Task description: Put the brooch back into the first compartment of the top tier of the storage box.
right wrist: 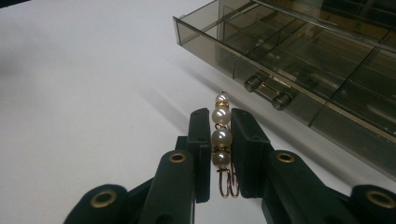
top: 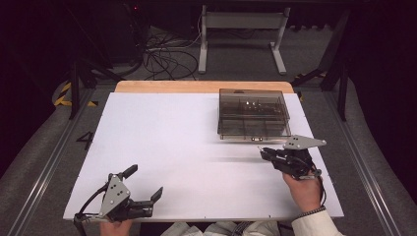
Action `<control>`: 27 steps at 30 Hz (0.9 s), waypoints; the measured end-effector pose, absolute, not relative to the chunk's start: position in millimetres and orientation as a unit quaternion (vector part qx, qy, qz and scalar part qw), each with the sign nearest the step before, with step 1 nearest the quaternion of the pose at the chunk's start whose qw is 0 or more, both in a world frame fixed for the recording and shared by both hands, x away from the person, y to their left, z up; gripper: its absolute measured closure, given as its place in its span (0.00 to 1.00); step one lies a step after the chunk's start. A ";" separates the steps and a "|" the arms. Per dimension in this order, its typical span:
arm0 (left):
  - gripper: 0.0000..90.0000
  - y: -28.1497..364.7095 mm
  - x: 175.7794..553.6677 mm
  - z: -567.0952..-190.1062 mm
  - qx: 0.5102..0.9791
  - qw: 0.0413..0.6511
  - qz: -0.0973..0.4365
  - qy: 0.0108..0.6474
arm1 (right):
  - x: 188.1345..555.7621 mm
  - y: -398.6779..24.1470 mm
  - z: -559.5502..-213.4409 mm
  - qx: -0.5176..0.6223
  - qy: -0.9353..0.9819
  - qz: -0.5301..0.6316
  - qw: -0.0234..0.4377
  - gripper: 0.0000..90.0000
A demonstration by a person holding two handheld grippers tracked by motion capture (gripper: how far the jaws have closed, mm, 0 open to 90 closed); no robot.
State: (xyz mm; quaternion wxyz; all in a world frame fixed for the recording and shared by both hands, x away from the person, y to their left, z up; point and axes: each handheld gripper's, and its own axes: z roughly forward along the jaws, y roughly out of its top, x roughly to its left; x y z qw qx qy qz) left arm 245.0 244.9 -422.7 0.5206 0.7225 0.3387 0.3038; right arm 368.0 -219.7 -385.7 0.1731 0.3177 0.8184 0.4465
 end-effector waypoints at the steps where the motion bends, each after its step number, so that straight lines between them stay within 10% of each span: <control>1: 0.02 244.8 244.8 -422.7 0.722 0.522 0.303 0.339 | 367.5 -220.1 -385.3 0.317 0.817 0.449 0.174 0.88; 27: 0.02 244.8 243.9 -422.4 0.720 0.523 0.305 0.338 | 362.3 -217.6 -375.4 0.292 0.819 0.455 0.194 0.88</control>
